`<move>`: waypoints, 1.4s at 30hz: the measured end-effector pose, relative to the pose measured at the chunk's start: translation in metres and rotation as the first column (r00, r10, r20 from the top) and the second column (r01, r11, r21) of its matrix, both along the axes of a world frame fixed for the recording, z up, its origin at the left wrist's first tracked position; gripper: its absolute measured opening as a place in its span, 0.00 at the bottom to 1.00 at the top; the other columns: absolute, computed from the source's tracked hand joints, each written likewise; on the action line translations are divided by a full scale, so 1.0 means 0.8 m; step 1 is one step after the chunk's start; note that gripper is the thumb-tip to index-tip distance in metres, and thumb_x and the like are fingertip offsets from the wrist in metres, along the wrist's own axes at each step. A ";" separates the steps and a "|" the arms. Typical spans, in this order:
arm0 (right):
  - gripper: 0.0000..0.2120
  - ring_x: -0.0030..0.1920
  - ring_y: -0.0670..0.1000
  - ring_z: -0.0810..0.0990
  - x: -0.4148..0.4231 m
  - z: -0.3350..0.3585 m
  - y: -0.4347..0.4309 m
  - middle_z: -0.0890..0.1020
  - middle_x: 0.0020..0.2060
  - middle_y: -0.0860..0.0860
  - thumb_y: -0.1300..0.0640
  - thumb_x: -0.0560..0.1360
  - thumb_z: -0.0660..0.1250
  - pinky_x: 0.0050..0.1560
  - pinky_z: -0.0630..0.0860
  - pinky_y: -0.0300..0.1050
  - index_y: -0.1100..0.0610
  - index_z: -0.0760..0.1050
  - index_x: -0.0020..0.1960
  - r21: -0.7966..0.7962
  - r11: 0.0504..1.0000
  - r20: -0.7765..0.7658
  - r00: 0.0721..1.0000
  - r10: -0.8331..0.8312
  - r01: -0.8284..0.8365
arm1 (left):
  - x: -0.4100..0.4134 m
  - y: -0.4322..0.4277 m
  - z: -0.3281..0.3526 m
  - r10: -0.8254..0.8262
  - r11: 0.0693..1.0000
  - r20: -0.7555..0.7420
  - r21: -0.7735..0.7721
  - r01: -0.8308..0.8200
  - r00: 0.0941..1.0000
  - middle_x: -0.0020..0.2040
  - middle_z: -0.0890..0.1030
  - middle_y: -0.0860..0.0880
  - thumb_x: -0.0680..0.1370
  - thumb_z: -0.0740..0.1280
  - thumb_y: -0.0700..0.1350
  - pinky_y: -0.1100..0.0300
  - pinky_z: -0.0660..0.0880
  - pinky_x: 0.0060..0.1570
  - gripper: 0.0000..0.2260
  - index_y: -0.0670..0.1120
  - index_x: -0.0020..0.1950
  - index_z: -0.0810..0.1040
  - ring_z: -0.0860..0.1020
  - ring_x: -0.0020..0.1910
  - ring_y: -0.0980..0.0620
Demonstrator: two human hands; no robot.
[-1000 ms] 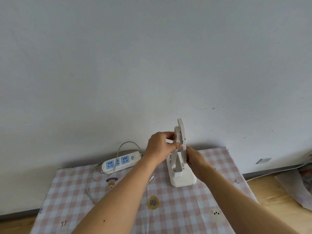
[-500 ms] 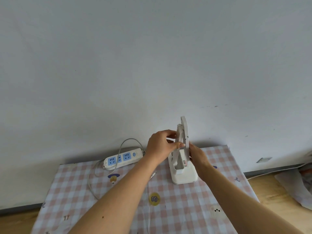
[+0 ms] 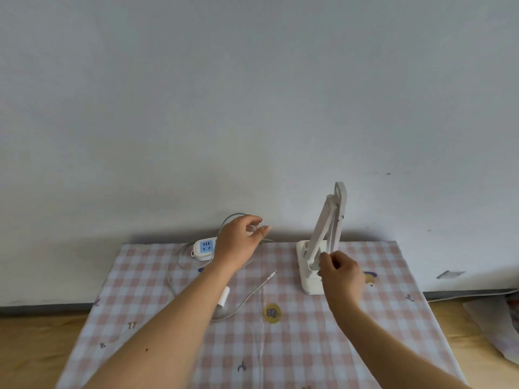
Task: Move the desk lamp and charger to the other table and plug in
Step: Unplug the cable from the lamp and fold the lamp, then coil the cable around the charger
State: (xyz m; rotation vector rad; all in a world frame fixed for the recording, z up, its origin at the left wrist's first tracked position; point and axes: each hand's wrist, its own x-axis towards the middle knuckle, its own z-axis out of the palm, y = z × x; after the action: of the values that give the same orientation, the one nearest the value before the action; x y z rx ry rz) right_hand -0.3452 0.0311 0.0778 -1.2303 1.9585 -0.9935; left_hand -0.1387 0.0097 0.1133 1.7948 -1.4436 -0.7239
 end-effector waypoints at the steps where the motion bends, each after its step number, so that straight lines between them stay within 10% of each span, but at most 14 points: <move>1: 0.14 0.29 0.54 0.76 0.012 0.001 0.004 0.81 0.28 0.57 0.55 0.73 0.63 0.28 0.68 0.43 0.59 0.73 0.31 -0.001 0.999 -0.002 0.999 0.045 -0.045 | 0.010 0.004 -0.003 0.017 1.000 -0.005 0.007 -0.016 1.000 0.51 0.83 0.51 0.74 0.71 0.50 0.56 0.76 0.54 0.12 0.46 0.54 0.81 0.81 0.49 0.54; 9: 0.03 0.39 0.48 0.80 0.116 -0.019 0.010 0.82 0.37 0.46 0.54 0.73 0.66 0.40 0.77 0.44 0.49 0.78 0.42 0.182 0.831 -0.067 0.837 0.543 -0.525 | 0.088 0.056 -0.032 0.173 0.979 -0.068 0.118 -0.164 0.983 0.51 0.82 0.51 0.76 0.69 0.46 0.55 0.79 0.43 0.09 0.47 0.55 0.81 0.82 0.41 0.49; 13: 0.13 0.47 0.47 0.79 0.158 -0.044 0.014 0.81 0.50 0.46 0.54 0.72 0.68 0.46 0.78 0.43 0.47 0.76 0.56 0.326 0.680 -0.110 0.688 0.717 -0.657 | 0.121 0.081 -0.061 0.188 0.963 -0.030 0.204 -0.178 0.982 0.46 0.82 0.56 0.76 0.69 0.45 0.76 0.72 0.37 0.08 0.47 0.54 0.82 0.80 0.42 0.60; 18: 0.24 0.58 0.51 0.78 0.198 -0.066 0.008 0.74 0.65 0.48 0.63 0.72 0.63 0.55 0.76 0.44 0.46 0.71 0.65 0.377 0.548 -0.276 0.474 0.836 -0.747 | 0.143 0.104 -0.095 0.099 0.934 -0.020 0.347 -0.086 0.995 0.53 0.83 0.52 0.76 0.68 0.49 0.57 0.76 0.53 0.11 0.48 0.56 0.81 0.80 0.50 0.55; 25: 0.26 0.60 0.52 0.75 0.202 -0.086 -0.013 0.73 0.63 0.48 0.66 0.72 0.63 0.56 0.76 0.46 0.46 0.71 0.66 0.498 0.464 -0.437 0.249 0.864 -0.733 | 0.145 0.103 -0.122 0.061 0.916 -0.040 0.400 -0.040 0.997 0.57 0.82 0.52 0.76 0.67 0.48 0.57 0.75 0.57 0.14 0.49 0.60 0.79 0.79 0.54 0.56; 32: 0.10 0.44 0.50 0.77 0.182 -0.088 -0.017 0.78 0.48 0.47 0.61 0.75 0.62 0.34 0.65 0.38 0.49 0.79 0.48 0.412 0.582 -0.519 0.345 0.782 -0.701 | 0.136 0.094 -0.127 0.040 0.895 -0.048 0.446 -0.014 0.998 0.61 0.80 0.52 0.74 0.70 0.49 0.59 0.73 0.58 0.17 0.49 0.62 0.78 0.78 0.57 0.55; 42: 0.05 0.41 0.49 0.79 0.186 -0.026 -0.019 0.81 0.43 0.45 0.59 0.72 0.66 0.35 0.72 0.40 0.51 0.80 0.45 0.137 0.612 -0.499 0.479 0.722 -0.779 | 0.111 0.073 -0.090 -0.093 0.896 -0.103 0.425 0.128 0.990 0.51 0.79 0.53 0.70 0.72 0.50 0.63 0.74 0.48 0.16 0.50 0.57 0.78 0.78 0.51 0.54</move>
State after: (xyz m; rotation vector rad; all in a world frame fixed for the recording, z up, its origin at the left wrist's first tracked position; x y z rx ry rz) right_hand -0.1963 0.0157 0.0568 -2.3343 1.3711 -0.2950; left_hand -0.0497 0.0678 0.0411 1.9899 -1.4177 -1.2424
